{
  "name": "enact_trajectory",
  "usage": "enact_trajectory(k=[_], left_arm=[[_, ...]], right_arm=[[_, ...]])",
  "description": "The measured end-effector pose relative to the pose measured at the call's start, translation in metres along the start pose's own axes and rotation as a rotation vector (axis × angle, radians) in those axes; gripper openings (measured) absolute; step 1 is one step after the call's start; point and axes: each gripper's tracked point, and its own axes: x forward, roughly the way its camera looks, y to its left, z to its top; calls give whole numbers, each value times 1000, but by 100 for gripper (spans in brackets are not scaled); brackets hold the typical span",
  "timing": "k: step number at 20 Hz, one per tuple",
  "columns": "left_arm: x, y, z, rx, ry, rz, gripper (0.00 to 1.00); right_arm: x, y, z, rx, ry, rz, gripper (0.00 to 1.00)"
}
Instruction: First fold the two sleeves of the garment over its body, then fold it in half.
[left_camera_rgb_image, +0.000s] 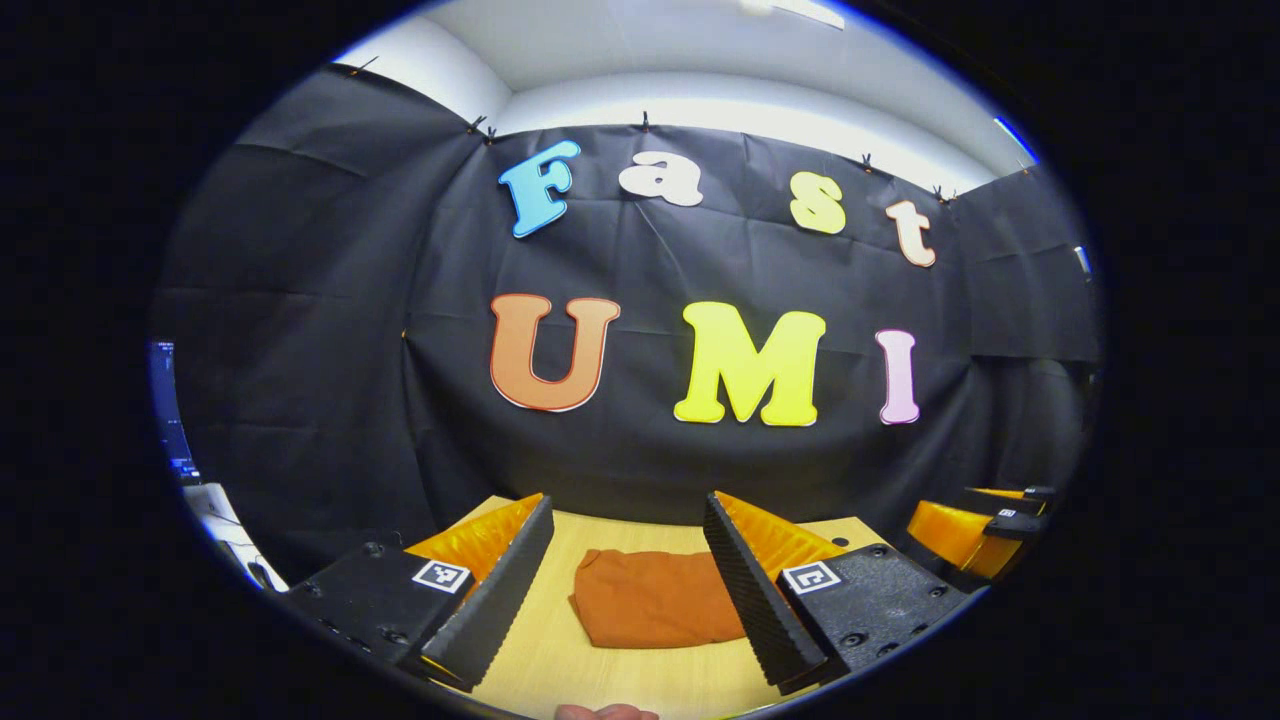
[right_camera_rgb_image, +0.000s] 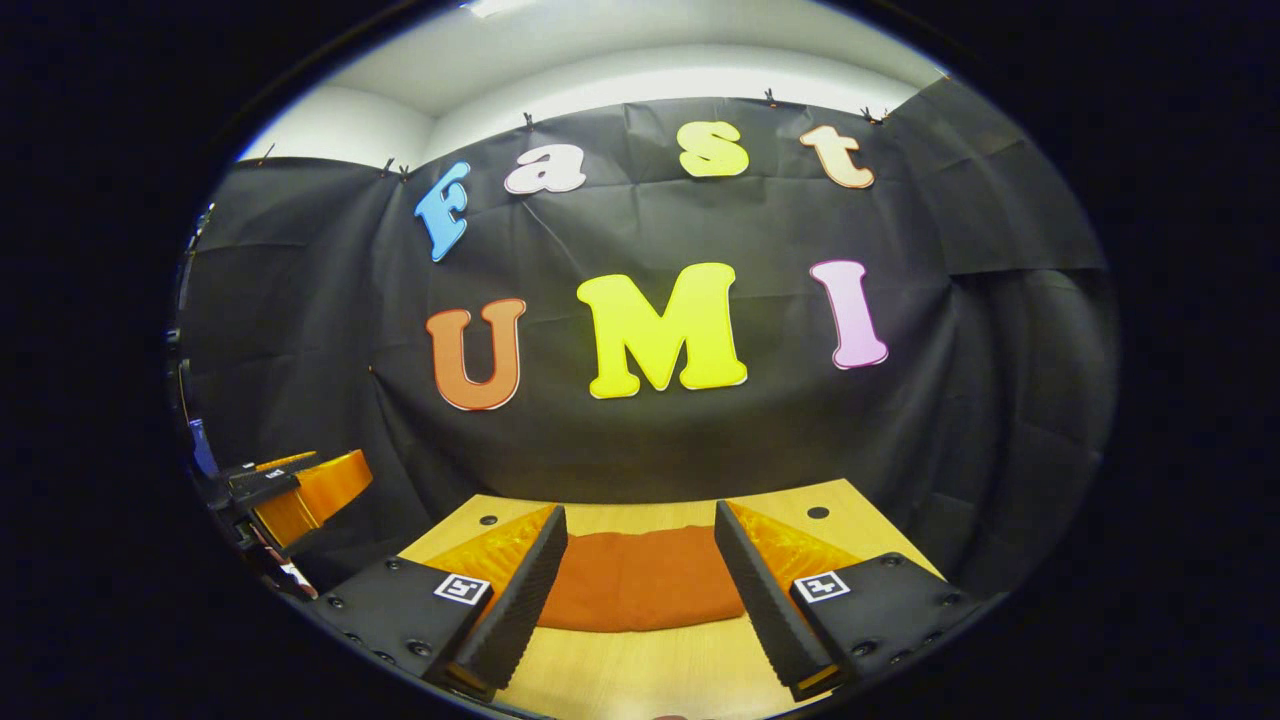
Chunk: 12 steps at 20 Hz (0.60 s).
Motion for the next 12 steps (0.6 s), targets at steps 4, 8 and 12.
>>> enact_trajectory(k=[4,8,12], left_arm=[[-27,1,-17,50,-18,26,98],[-41,-6,-31,61,-25,34,98],[-50,-14,-35,87,-28,39,98]], right_arm=[[-28,-13,-25,11,18,-23,94],[-45,-18,-27,34,-13,-13,94],[-54,-13,-26,1,-46,10,94]])
